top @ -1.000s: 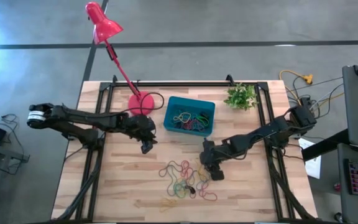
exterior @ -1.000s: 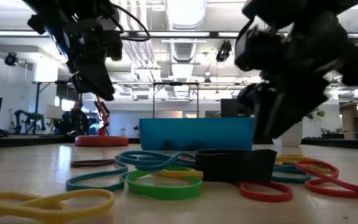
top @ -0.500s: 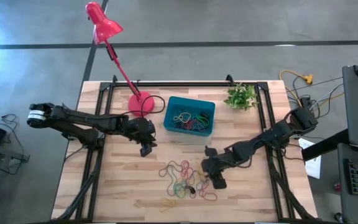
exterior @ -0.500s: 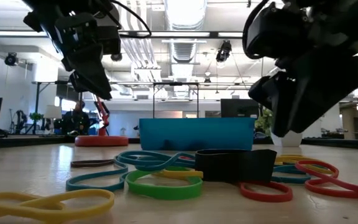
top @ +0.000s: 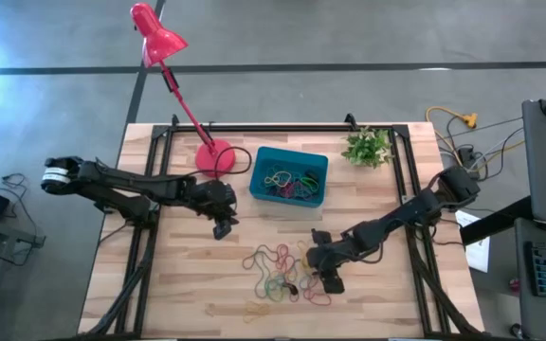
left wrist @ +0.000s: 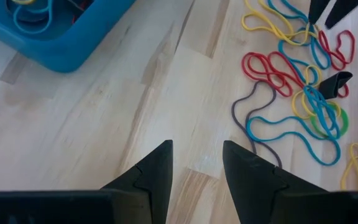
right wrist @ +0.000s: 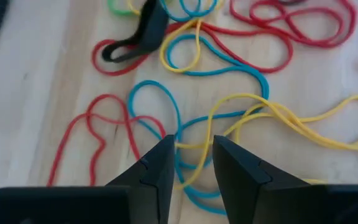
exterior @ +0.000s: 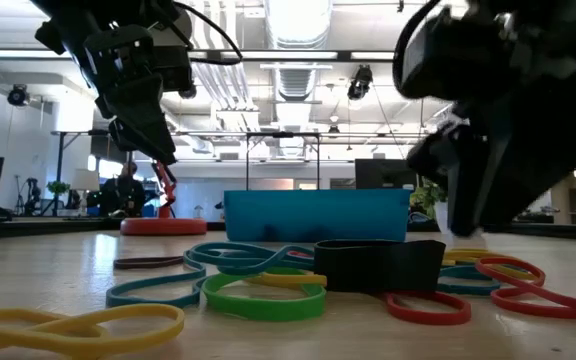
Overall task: Pick and place rubber bands into bin
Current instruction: Put the yellow rubber band into the blue bin
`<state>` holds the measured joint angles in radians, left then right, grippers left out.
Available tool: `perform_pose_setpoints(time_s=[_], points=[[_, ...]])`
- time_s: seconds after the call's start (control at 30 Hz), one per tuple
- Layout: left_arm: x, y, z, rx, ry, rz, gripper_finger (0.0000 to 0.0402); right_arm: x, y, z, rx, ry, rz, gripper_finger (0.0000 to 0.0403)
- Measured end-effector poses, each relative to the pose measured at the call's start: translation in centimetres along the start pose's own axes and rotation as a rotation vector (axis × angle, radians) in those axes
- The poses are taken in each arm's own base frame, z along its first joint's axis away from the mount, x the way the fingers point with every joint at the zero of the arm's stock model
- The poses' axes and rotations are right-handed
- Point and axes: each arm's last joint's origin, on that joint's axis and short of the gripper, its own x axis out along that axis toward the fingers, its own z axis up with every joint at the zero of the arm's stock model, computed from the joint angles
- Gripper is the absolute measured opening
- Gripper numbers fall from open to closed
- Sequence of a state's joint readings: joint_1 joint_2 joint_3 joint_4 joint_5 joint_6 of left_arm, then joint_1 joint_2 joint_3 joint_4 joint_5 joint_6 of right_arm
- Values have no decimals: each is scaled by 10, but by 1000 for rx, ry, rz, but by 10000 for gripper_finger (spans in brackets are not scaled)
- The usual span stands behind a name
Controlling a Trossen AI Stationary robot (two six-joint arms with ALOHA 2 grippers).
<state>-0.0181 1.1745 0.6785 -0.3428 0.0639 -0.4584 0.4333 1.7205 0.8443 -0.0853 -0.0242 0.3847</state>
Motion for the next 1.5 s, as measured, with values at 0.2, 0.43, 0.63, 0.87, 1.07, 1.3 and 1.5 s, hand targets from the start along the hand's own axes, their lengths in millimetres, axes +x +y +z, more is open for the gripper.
perform_pose_setpoints(time_s=[0.2, 0.43, 0.63, 0.87, 1.07, 1.3, 1.5], points=[[2, 0, -5, -1, 13, 1, 125, 11, -2, -5, 80, 31, -14, 100], [3, 0, -5, -1, 8, -2, 125, 16, -2, -8, 107, 46, -18, 78], [3, -1, -4, 0, -1, -6, 125, 11, -1, -6, 118, 40, -6, 19], [3, 0, -4, 0, -1, -6, 125, -9, 2, 2, 137, -6, 16, 9], [3, 0, -4, 1, -5, -3, 125, -38, 7, 14, 137, -108, 46, 8], [3, -1, -2, 3, -28, -6, 125, -84, 6, 29, 148, -337, -45, 8], [3, -3, 1, 6, -74, -26, 125, -126, -12, 41, 142, -541, -213, 8]])
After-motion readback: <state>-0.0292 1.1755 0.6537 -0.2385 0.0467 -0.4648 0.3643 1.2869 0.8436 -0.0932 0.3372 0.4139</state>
